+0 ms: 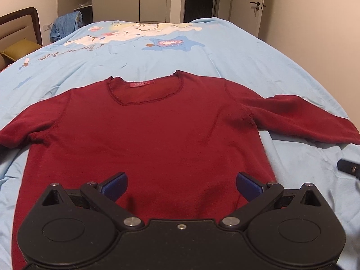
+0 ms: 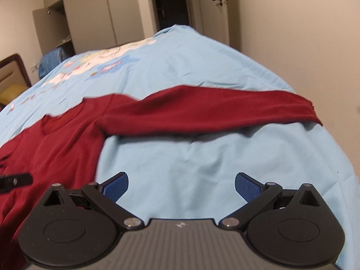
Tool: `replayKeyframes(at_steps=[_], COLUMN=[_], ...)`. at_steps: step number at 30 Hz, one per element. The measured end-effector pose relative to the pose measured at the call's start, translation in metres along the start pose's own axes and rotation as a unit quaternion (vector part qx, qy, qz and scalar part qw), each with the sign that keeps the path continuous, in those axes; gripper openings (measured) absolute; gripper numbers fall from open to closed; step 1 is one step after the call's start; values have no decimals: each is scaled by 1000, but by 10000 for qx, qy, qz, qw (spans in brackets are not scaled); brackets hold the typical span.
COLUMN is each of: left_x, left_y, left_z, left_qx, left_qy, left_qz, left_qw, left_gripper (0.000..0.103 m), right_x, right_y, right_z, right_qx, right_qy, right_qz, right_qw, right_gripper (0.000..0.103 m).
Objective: Fold small clothes
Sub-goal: 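Move the right tool along the red sleeve toward its cuff, then close the right tool on the sleeve cuff and lift it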
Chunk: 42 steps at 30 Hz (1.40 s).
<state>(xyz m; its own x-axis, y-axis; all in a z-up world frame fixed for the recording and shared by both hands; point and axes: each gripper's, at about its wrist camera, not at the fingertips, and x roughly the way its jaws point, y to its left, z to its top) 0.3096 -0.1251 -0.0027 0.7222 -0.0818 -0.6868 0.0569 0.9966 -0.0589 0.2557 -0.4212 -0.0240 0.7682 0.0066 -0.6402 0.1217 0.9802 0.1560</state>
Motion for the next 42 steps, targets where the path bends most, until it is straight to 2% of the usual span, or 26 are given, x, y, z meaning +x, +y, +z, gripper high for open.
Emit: replayKeyframes(at_steps=[7,16,24,33,36,38,39,42], left_x=[15,33,40,39,35,30,26,16], left_y=[-2,-3,-2,-1,0,2,3,6], left_z=[0,-9,-16,-13,-8,-3,-1,10], left_qx=[13,54,82,24,-71,-111,-103,-35], left_qy=[140,329,352,396,410,402,396,331], left_qz=[28,106,163,139,83,99,139,301], left_qw=[9999,9994,9992,9991,9991,9991,9991,9990], left_gripper=[102,102,102,102,102,102,102,102], right_x=[25,56,63,59,66,75,77,83], right_y=[-52,-102,-109,-134,-153,-166,-171,-181], right_z=[23,34,30,30,34,34,34,36], right_qx=[419,1276,1476,2332,2755,3149,3289,3431], right_qy=[-491,-522,-844,-1350,-1288,-1220,-1214,-1273], right_qz=[-169,-191,-309,-731,-903,-911,-954,-1053], right_qw=[9978,9903,9850,9602,9483,9368,9316,9247], right_gripper=[103,103,103,91,77,60,56,31])
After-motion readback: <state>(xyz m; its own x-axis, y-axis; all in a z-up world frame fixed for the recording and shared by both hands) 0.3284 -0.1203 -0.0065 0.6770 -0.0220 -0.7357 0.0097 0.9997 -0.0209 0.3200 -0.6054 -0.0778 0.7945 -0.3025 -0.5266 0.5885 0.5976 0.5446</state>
